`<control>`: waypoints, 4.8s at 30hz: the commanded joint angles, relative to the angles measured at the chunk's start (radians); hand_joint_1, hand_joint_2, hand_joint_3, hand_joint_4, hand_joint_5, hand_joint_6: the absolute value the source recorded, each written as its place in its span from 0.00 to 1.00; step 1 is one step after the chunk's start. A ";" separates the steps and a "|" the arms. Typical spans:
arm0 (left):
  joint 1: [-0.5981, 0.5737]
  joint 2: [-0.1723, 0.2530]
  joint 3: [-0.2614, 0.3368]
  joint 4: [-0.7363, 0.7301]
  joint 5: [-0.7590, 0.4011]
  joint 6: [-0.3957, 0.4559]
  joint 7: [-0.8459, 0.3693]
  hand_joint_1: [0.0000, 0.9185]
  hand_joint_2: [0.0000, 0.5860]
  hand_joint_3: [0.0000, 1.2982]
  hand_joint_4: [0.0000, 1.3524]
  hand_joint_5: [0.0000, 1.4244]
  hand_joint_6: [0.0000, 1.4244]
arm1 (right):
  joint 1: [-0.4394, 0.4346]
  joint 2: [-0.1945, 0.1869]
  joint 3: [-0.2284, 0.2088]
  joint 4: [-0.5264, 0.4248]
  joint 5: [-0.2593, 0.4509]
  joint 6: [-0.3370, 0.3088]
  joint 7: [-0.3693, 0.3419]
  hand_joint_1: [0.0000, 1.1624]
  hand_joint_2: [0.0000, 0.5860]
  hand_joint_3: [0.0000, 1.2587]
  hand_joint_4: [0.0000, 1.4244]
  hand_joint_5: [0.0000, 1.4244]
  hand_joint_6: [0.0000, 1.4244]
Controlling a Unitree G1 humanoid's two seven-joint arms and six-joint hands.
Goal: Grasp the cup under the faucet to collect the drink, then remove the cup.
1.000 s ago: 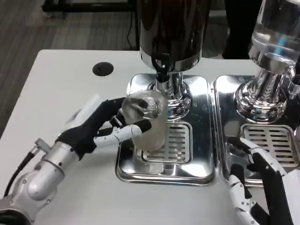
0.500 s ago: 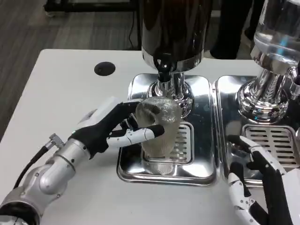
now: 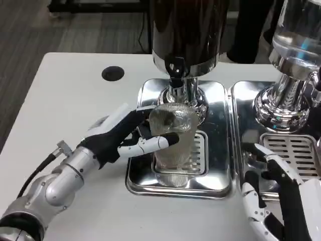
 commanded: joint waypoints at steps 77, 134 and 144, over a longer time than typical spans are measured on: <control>-0.064 0.150 0.297 -0.318 -0.602 -0.050 -0.836 0.04 0.20 0.19 0.16 0.19 0.20 | -0.116 -0.023 0.010 0.093 0.053 -0.008 0.033 0.31 0.91 0.27 0.21 0.19 0.27; -0.070 0.190 0.253 -0.389 -0.523 -0.151 -0.909 0.00 0.16 0.21 0.17 0.19 0.18 | -0.119 -0.011 0.003 0.106 0.058 -0.013 0.023 0.30 0.90 0.27 0.21 0.19 0.27; -0.059 0.191 0.249 -0.408 -0.528 -0.140 -0.915 0.00 0.16 0.21 0.17 0.19 0.18 | -0.116 -0.015 0.000 0.099 0.061 -0.011 0.027 0.30 0.90 0.27 0.21 0.19 0.27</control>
